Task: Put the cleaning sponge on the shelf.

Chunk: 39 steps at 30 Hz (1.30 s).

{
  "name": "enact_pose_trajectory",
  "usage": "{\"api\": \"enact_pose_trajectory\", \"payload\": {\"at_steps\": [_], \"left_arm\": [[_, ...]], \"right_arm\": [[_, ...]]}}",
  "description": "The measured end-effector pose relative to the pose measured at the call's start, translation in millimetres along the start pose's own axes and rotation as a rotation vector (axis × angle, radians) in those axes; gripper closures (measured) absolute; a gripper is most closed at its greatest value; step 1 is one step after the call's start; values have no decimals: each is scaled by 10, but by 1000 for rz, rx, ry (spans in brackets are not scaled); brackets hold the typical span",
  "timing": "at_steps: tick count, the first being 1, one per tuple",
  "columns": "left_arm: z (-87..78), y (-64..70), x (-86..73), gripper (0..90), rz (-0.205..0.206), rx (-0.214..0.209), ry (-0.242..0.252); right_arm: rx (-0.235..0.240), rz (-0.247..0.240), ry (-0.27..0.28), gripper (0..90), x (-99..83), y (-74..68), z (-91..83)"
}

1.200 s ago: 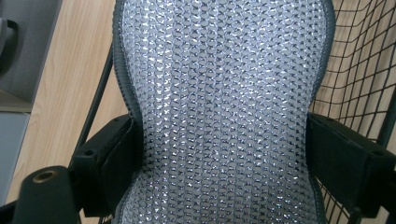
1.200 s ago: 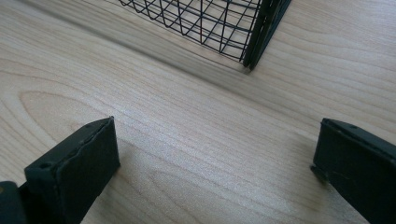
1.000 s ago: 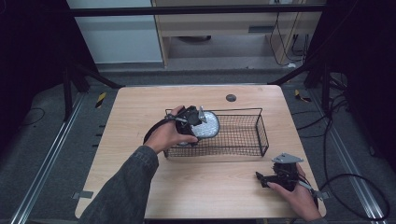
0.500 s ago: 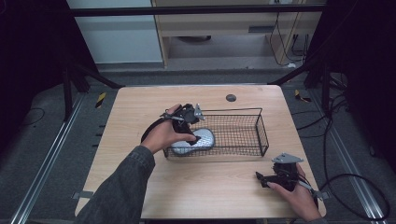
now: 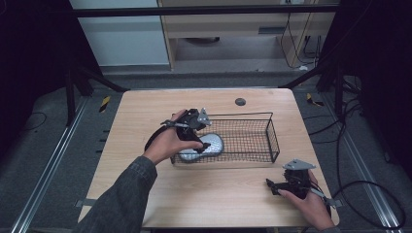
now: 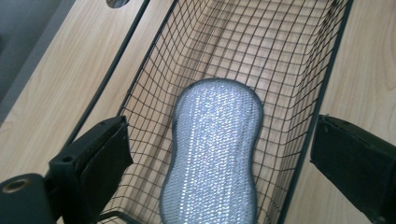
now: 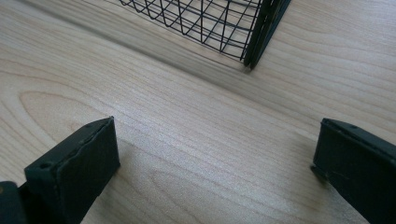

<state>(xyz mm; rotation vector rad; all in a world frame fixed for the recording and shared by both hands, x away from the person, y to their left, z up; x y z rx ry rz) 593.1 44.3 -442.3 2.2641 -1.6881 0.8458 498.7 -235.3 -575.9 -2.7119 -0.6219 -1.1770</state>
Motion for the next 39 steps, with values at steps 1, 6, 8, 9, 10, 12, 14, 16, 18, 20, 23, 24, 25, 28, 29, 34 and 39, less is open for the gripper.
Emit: {"api": "enact_pose_trajectory", "payload": {"at_steps": [1, 6, 8, 9, 10, 12, 14, 16, 18, 20, 23, 24, 25, 28, 29, 34, 39], "left_arm": [[1, 14, 2, 35, -4, -3, 6], [-24, 84, 34, 33, -9, -14, 42], [-27, 127, 45, 30, -6, -24, 53], [-27, 127, 45, 30, -6, -24, 53], [-28, 146, 42, 30, -2, -23, 50], [-28, 199, 41, 30, 2, -29, 56], [-37, 236, 41, 30, -3, -30, 67], [-52, 304, 26, 30, -11, -36, 80], [-65, 332, 8, 29, -11, -26, 87], [-69, 349, 0, 29, -20, -29, 92], [-100, 378, -29, 28, -42, -17, 108], [-100, 378, -29, 30, -42, -17, 108], [-129, 376, -49, 30, -62, 2, 116], [-223, 368, -81, 30, -83, 19, 147], [-223, 368, -81, 30, -83, 19, 147], [-442, 259, -223, 29, -134, 80, 173], [-628, 128, -407, 35, -190, 139, 215]], "right_arm": [[0, 0, 0, 4, 0, 0, 0], [1, 2, 0, 4, 0, -2, -1], [1, 3, 0, 4, 0, -2, -1], [1, 2, 0, 4, 0, -2, -1], [1, 2, 0, 4, 0, -2, -1], [0, 2, 0, 4, 0, -2, -1], [0, 2, 0, 4, 0, -2, -1], [-2, 1, 2, 4, 0, 0, 1], [0, 5, 0, 4, -1, -5, -2], [-1, 4, 1, 4, -1, -3, -1], [-2, 2, 1, 4, -1, -1, 0], [-2, 2, 1, 4, -1, -1, 0], [-2, 2, 1, 4, -1, -1, 0], [-2, 2, 1, 4, -1, -1, -1], [-2, 2, 1, 4, -1, -1, -1], [-4, 4, 1, 4, -2, -2, -2], [-4, 7, 1, 4, -3, -3, -2]]}}
Point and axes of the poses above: each handheld gripper's, and its own axes: z roughly forward along the jaws, x roughly out of its top, y roughly to its right, the point moved 9 cm from there along z, roughly forward along the jaws, and after that the axes turned 4 degrees about -x, right-handed, at the moved point
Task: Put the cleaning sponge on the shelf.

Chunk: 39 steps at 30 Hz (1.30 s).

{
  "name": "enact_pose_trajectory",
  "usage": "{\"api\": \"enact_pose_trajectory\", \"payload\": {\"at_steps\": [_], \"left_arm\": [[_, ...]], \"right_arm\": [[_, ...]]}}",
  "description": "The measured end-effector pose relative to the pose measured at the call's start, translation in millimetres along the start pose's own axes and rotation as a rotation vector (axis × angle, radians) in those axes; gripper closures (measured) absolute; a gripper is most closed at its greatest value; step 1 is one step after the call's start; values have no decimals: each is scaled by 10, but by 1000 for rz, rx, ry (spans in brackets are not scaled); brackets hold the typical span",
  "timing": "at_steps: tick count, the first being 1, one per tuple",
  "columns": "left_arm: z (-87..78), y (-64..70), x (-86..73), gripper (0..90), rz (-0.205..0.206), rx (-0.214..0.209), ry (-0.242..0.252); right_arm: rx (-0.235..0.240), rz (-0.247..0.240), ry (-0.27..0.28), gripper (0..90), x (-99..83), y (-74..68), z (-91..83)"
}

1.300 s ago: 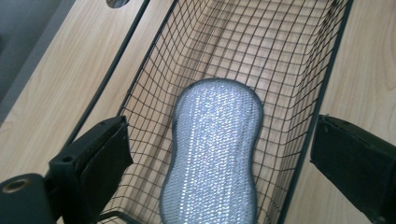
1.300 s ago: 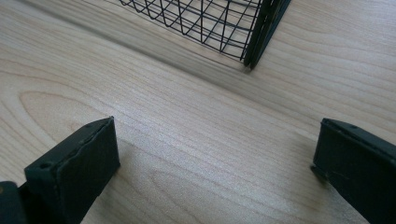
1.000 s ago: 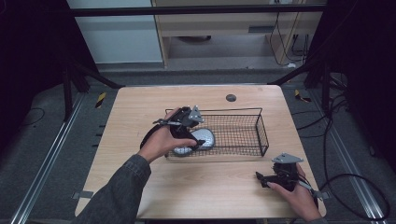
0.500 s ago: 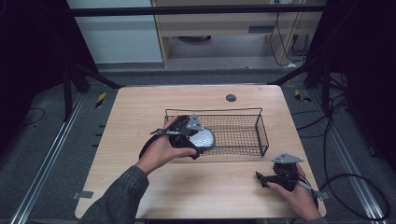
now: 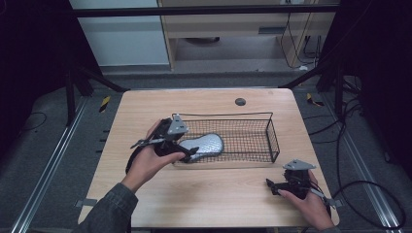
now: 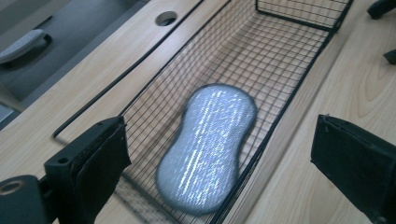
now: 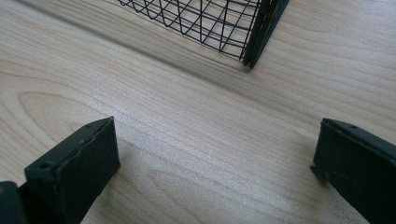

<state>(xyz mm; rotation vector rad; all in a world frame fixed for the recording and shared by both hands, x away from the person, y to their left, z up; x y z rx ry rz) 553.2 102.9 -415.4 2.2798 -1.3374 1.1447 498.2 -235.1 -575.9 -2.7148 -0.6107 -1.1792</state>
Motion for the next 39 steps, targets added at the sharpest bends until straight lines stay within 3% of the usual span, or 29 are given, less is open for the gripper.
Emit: {"api": "enact_pose_trajectory", "payload": {"at_steps": [3, 8, 15, 18, 20, 24, 31, 39], "left_arm": [[-118, -116, -95, 34, -34, 28, 17], [-272, -275, -298, 33, -76, 59, 5], [-356, -401, -511, 34, -104, 84, -19], [-397, -501, -687, 35, -136, 110, -34], [-405, -521, -727, 35, -137, 113, -44], [-389, -617, -958, 35, -187, 129, -65], [-367, -767, -1239, 35, -238, 155, -95], [-290, -848, -1556, 41, -293, 174, -124]], "right_arm": [[3, 3, -1, 4, 0, -4, -3], [0, 0, 0, 4, 0, 0, 0], [2, 3, -1, 4, 1, -4, -3], [2, 3, -1, 4, 0, -4, -3], [3, 3, -1, 4, 1, -4, -3], [2, 3, -1, 4, 0, -3, -3], [-1, 1, 0, 4, -1, 1, 0], [-1, 1, 0, 4, -1, 0, 0]]}}
Point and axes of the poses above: each handheld gripper's, and its own axes: z roughly forward along the jaws, x roughly out of its top, y roughly to its right, the point moved 9 cm from there along z, roughly forward along the jaws, and after that the axes turned 4 degrees about -x, right-handed, at the moved point
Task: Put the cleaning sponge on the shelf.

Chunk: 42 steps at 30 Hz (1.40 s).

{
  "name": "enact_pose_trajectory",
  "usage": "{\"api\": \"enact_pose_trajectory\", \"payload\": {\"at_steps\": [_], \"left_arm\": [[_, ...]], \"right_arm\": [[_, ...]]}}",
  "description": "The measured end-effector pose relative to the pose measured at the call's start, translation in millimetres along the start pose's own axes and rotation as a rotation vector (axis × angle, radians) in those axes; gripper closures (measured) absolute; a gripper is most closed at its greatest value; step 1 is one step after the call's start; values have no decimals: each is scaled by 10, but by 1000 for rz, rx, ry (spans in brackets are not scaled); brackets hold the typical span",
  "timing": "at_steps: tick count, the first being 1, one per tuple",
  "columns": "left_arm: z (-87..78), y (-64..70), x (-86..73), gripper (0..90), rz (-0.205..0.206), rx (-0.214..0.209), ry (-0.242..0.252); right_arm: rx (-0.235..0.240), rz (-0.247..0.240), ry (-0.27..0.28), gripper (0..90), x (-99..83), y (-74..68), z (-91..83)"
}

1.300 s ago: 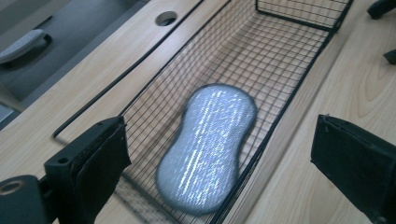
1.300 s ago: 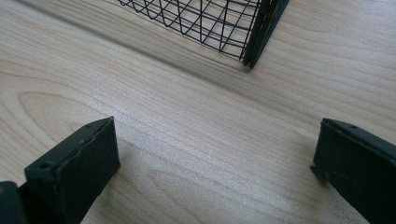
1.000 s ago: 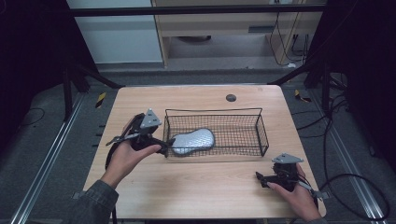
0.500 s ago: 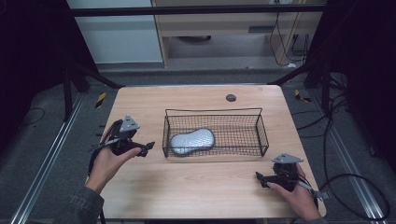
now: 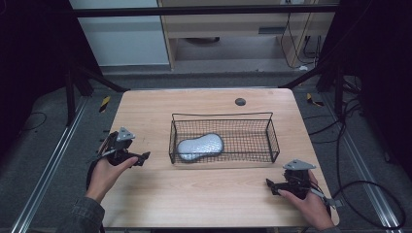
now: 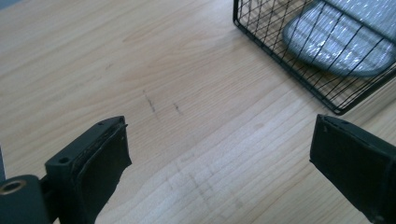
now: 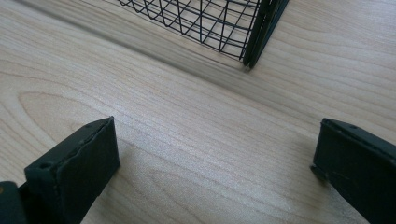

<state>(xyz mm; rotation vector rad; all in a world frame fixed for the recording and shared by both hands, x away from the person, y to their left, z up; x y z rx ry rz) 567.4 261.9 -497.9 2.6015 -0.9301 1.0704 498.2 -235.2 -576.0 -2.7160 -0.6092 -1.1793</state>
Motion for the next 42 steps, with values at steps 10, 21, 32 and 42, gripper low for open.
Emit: {"api": "enact_pose_trajectory", "payload": {"at_steps": [10, 21, 32, 42], "left_arm": [[163, -96, -330, 42, -41, 7, -53], [265, -209, -578, 37, -83, 18, -88], [364, -316, -647, 34, -130, 25, -62], [455, -348, -617, 0, -173, 26, 30]], "right_arm": [[0, 0, 0, 4, 0, 0, 0], [0, 0, 0, 4, 0, 0, 0], [0, 0, 0, 4, 0, 0, 0], [3, 4, -1, 4, 1, -4, -3]]}}
Point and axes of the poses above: each handheld gripper's, and its own axes: z roughly forward along the jaws, x roughly out of its top, y roughly to its right, the point moved 9 cm from there along z, roughly forward along the jaws, and after that the axes turned 4 degrees about -x, right-handed, at the moved point
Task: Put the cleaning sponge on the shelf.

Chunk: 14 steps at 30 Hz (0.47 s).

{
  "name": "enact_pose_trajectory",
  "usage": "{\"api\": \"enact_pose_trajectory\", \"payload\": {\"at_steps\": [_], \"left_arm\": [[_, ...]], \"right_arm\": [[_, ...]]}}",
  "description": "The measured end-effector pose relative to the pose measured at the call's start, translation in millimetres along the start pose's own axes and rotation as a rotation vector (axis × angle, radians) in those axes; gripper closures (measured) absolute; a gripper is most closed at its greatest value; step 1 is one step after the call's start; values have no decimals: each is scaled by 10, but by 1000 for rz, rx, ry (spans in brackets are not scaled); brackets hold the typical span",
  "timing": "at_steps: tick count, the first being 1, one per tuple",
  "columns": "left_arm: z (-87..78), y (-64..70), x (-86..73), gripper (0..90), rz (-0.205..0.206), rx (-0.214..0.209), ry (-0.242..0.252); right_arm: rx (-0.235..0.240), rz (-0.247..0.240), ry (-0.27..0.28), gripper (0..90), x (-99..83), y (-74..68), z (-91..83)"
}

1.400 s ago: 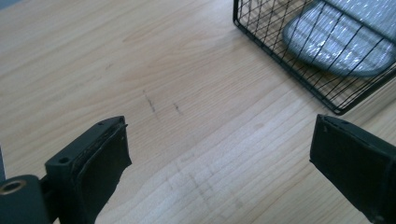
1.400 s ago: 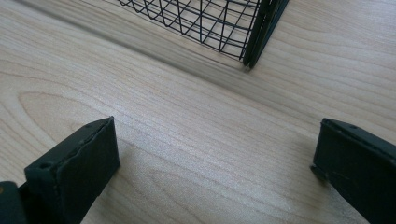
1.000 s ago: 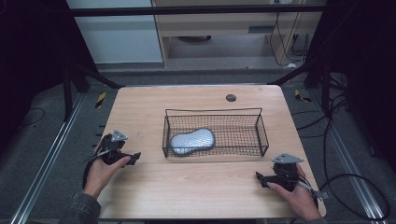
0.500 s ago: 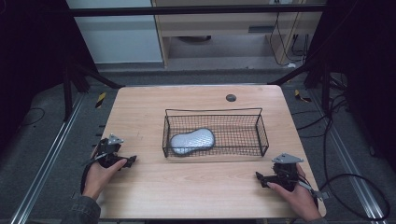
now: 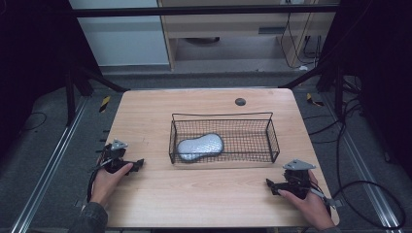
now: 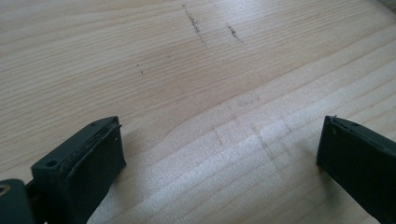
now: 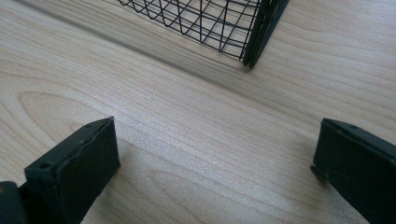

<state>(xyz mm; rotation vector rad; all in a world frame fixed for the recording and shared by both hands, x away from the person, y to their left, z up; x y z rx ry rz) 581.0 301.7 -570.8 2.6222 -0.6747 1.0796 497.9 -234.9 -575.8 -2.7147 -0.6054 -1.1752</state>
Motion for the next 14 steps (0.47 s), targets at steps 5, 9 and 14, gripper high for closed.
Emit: {"api": "enact_pose_trajectory", "payload": {"at_steps": [5, 9, 14], "left_arm": [[4, -4, 1, 0, 0, 1, 3], [6, -2, 2, 0, -2, 2, 5], [6, -2, 2, 0, -3, 2, 5]], "right_arm": [[0, -2, 0, 3, 0, 1, 0], [1, 0, -1, 4, -1, -1, -1], [-2, -4, 1, 4, -1, 4, 3]]}}
Point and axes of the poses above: each handheld gripper's, and its own axes: z roughly forward along the jaws, x roughly out of its top, y roughly to its right, the point moved 9 cm from there along z, roughly forward along the jaws, and after that the axes turned 4 degrees about -x, right-handed, at the moved point
